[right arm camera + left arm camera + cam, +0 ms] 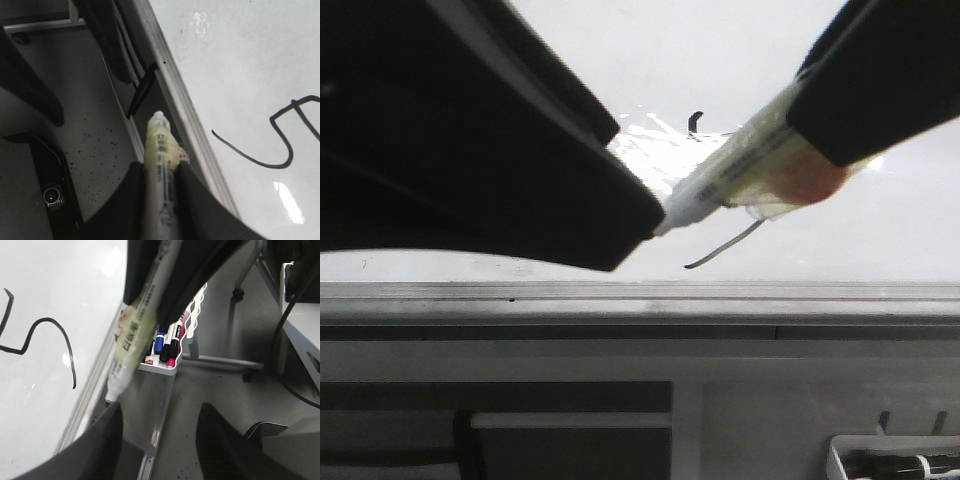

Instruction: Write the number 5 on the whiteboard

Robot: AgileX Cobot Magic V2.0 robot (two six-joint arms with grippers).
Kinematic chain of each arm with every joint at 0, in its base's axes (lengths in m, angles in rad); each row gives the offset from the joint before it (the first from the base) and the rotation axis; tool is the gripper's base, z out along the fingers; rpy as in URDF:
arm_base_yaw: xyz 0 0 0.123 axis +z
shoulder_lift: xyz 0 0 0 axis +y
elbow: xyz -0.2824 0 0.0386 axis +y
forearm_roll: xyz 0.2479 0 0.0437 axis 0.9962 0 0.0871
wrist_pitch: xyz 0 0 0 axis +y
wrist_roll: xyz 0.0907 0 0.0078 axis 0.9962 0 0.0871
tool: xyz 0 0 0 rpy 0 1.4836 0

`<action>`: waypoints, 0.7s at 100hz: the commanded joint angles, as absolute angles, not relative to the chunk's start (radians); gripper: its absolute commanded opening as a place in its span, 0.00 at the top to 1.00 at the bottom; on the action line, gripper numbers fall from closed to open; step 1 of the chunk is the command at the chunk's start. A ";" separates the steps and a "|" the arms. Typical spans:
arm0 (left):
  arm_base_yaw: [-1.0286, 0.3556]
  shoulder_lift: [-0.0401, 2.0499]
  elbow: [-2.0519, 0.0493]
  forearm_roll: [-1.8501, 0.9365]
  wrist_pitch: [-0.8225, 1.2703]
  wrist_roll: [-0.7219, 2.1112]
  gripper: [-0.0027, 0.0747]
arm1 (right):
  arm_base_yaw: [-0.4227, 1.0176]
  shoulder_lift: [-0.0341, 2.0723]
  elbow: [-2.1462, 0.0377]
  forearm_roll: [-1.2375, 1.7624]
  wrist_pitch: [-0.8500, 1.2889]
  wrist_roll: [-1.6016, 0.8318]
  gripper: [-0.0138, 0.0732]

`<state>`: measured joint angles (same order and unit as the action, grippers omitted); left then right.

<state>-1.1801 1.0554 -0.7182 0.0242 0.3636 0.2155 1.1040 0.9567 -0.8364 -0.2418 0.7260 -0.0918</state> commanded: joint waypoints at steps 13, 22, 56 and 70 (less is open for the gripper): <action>-1.179 1.072 -0.759 0.000 0.286 0.215 0.57 | 1.156 0.954 -0.861 -0.161 0.650 -0.220 0.92; -1.179 1.087 -0.759 -0.029 0.284 0.215 0.57 | 1.183 0.957 -0.861 -0.161 0.621 -0.235 0.92; -1.179 1.098 -0.759 -0.067 0.187 0.215 0.87 | 1.221 0.957 -0.861 -0.168 0.587 -0.244 0.92; -1.179 1.098 -0.759 -0.067 0.189 0.215 0.99 | 1.221 0.957 -0.861 -0.168 0.587 -0.244 0.92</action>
<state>-1.1818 1.1159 -0.7229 -0.0281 0.3160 0.2707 1.2168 0.9645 -0.8364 -0.1800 0.6589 -0.2332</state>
